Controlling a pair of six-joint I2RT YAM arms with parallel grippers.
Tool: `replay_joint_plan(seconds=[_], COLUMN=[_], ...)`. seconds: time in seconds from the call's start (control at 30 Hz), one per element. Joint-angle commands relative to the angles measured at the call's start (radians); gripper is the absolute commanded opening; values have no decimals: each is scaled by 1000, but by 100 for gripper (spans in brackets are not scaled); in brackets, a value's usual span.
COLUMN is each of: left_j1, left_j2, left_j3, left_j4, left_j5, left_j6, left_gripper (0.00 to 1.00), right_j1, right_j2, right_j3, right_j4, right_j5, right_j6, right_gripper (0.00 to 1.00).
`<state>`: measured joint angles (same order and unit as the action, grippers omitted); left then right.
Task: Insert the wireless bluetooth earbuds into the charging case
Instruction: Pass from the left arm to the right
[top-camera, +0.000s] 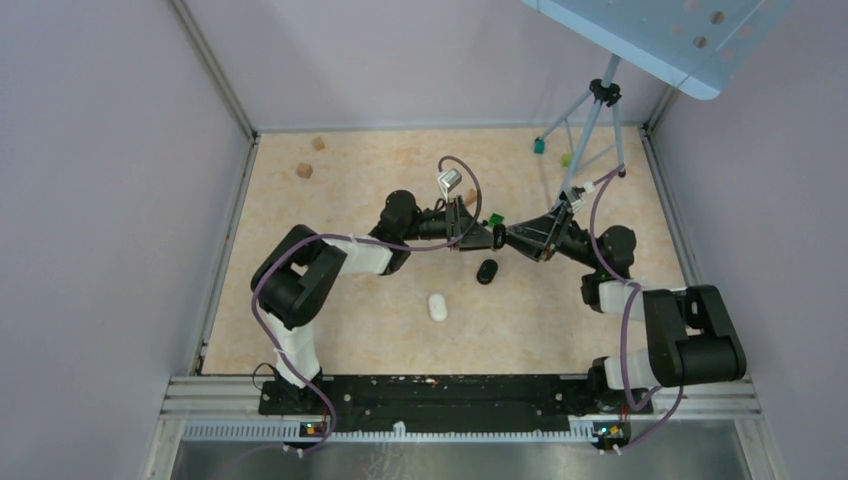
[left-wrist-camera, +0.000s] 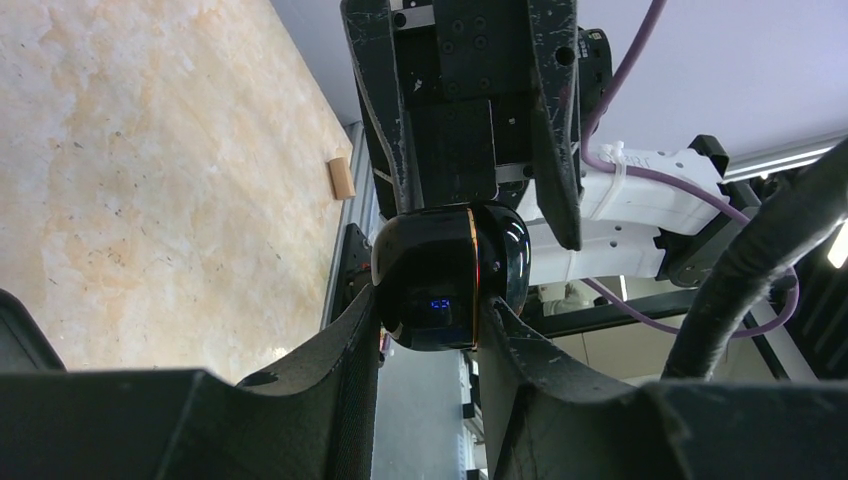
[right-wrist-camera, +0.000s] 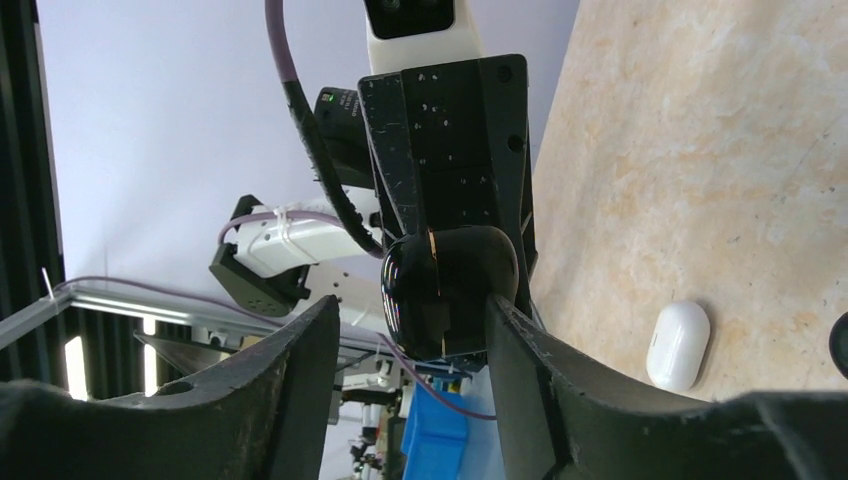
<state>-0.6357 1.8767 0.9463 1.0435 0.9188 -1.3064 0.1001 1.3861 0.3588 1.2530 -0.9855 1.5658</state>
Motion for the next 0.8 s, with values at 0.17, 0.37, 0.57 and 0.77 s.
replay_joint_plan(seconds=[0.17,0.37,0.57,0.77], left_j1=[-10,-12,-16,-16], left_j2=[-63,-87,-93,-97], left_j3=[43,61,57,58], left_j4=[-152,-244,-251,-260], left_j5=[-28,-47,-56,-57], left_j6=[138,199,202,206], left_gripper=[21,19,19,19], right_j1=[13,37,126,140], right_j2=[-219,-291,-264,-254], right_j3=[144,310,415,457], right_j4=[-649,-1108,-1331,-1422], right_j5=[73,159,285,341], right_j6=[-443,-727,-843,-887], right_gripper=[59,63,64,63])
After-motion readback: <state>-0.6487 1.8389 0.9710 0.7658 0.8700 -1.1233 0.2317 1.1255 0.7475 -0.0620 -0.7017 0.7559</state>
